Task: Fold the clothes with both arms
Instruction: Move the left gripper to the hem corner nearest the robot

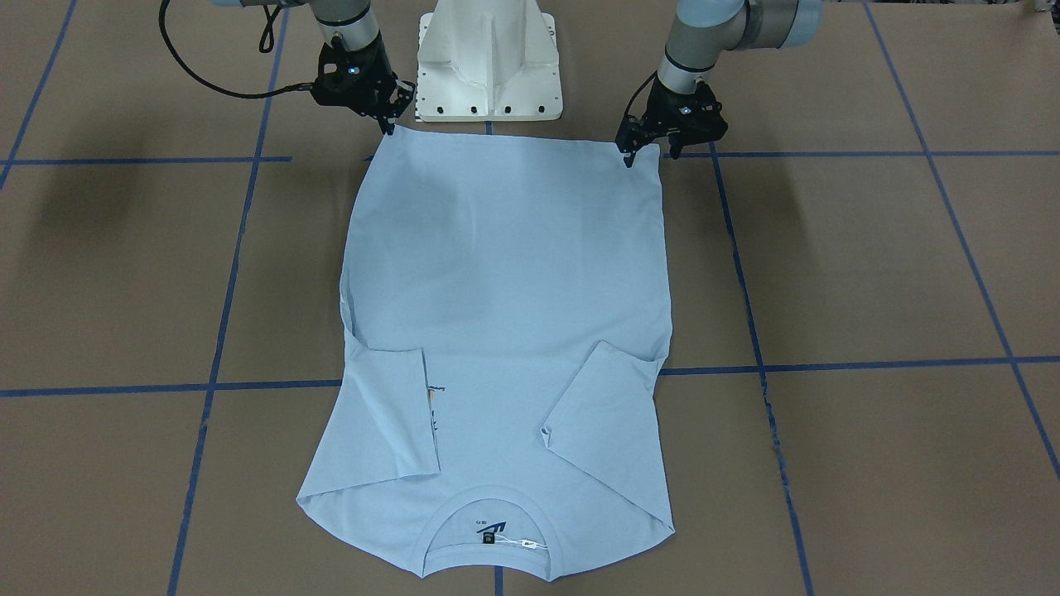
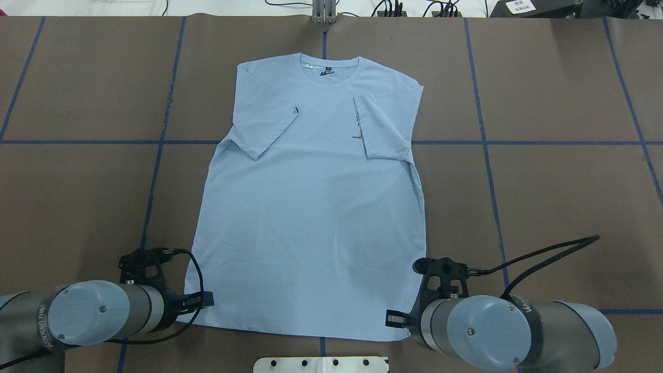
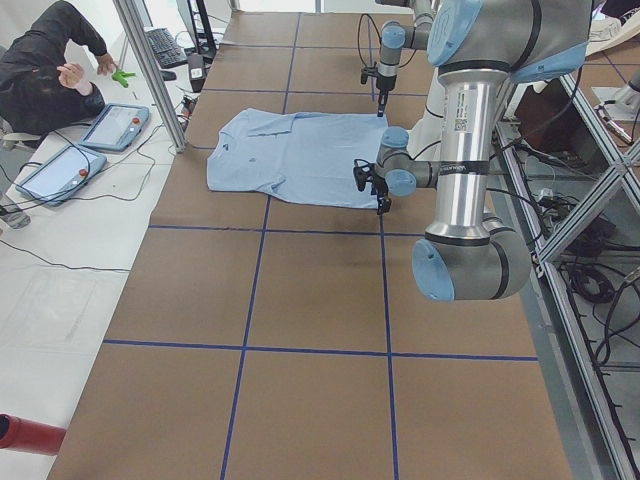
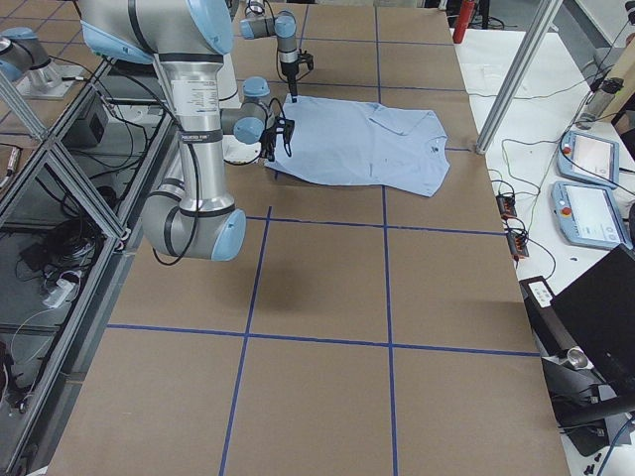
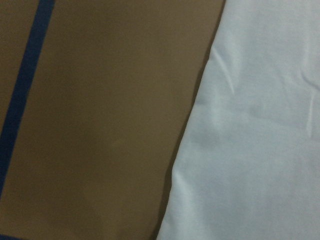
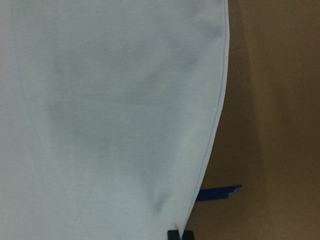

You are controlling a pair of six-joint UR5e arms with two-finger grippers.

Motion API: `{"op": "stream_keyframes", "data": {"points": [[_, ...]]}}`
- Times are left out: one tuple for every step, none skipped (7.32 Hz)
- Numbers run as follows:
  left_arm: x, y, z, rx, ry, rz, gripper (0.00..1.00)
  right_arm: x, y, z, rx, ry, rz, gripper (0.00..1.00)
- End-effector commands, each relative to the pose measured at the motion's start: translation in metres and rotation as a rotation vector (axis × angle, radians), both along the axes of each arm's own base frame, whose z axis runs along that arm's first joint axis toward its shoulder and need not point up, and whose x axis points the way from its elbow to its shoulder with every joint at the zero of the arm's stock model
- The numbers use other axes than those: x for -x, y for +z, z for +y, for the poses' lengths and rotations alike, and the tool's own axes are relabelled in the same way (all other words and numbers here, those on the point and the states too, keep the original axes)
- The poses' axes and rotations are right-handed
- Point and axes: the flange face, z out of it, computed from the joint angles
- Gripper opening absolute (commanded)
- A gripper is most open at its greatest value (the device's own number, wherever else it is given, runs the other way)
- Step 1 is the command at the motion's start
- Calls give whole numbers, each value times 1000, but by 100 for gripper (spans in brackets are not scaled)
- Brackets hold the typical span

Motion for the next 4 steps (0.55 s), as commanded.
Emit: {"op": "stream_keyframes", "data": {"points": [[0,1,0,1,2,-3,53,-1,0,0,1,0,-1,0],[2,-2,1,0,2,3,44,-1,0,0,1,0,-1,0],[2,-4,2,2,4,-4,36,-1,0,-2,2,2,-1,0],[4,-7,2,2,5,-9,31,-1,0,-2,3,1,-1,0]]}}
